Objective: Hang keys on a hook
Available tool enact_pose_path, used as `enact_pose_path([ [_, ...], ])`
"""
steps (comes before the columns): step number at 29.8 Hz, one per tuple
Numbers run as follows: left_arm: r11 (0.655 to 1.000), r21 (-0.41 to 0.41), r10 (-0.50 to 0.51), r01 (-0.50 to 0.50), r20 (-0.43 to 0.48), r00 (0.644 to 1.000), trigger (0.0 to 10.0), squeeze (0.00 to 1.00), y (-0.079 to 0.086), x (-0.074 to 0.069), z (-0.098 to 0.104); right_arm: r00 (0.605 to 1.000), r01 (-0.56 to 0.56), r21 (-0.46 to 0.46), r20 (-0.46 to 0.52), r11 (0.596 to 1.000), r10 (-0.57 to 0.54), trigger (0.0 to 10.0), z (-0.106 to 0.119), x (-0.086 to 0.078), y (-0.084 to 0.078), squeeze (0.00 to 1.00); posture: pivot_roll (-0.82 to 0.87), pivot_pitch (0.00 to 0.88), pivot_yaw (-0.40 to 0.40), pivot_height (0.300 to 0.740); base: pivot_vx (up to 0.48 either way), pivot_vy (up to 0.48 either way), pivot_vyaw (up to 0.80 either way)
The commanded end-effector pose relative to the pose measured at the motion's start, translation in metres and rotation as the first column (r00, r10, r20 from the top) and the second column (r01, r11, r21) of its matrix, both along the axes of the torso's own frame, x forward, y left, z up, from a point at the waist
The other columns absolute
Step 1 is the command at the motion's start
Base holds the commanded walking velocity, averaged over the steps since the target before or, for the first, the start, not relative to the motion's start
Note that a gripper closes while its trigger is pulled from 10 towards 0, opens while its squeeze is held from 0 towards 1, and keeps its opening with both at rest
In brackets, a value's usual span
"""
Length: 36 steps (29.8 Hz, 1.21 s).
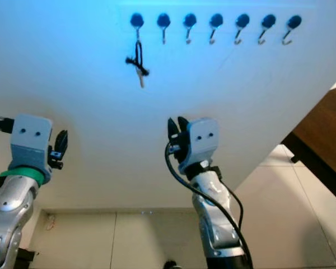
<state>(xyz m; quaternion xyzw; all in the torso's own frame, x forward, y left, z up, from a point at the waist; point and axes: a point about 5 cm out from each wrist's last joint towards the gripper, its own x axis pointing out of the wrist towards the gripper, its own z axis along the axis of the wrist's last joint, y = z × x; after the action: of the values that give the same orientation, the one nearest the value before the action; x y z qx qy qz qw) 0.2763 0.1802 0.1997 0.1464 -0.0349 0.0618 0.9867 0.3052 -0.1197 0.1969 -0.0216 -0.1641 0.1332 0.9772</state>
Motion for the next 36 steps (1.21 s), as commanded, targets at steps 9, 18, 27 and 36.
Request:
enact_pose_path([
  [9,1.000,-0.008,0.019,-0.019,-0.004,1.000,10.0,0.00,0.0021,-0.0020,-0.0053,1.000,-0.012,-0.012,-0.025,1.000,0.012,10.0,-0.0052,-0.0003,0.0025,0.00,-0.03,0.100,0.062,0.740,-0.422,0.000,0.00],
  [18,1.000,-0.015,0.009,-0.009,-0.001,1.000,10.0,0.00,0.0003,-0.0013,-0.0058,0.999,-0.005,-0.007,-0.035,1.000,0.005,10.0,-0.0077,0.0006,0.0014,0.00,-0.04,0.096,0.064,0.740,-0.432,0.000,0.00],
  [27,1.000,-0.019,0.005,-0.005,-0.002,1.000,10.0,0.00,0.0000,-0.0010,-0.0067,0.999,0.001,0.002,-0.046,1.000,-0.001,10.0,-0.0094,0.0015,0.0006,0.00,-0.04,0.093,0.065,0.740,-0.437,0.000,0.00],
  [36,0.996,-0.082,-0.032,0.029,-0.036,0.999,10.0,0.00,0.0001,0.0012,-0.0091,0.998,0.007,0.021,-0.059,1.000,-0.006,10.0,-0.0104,0.0031,-0.0005,0.00,-0.03,0.091,0.065,0.740,-0.097,0.000,-0.62],
])
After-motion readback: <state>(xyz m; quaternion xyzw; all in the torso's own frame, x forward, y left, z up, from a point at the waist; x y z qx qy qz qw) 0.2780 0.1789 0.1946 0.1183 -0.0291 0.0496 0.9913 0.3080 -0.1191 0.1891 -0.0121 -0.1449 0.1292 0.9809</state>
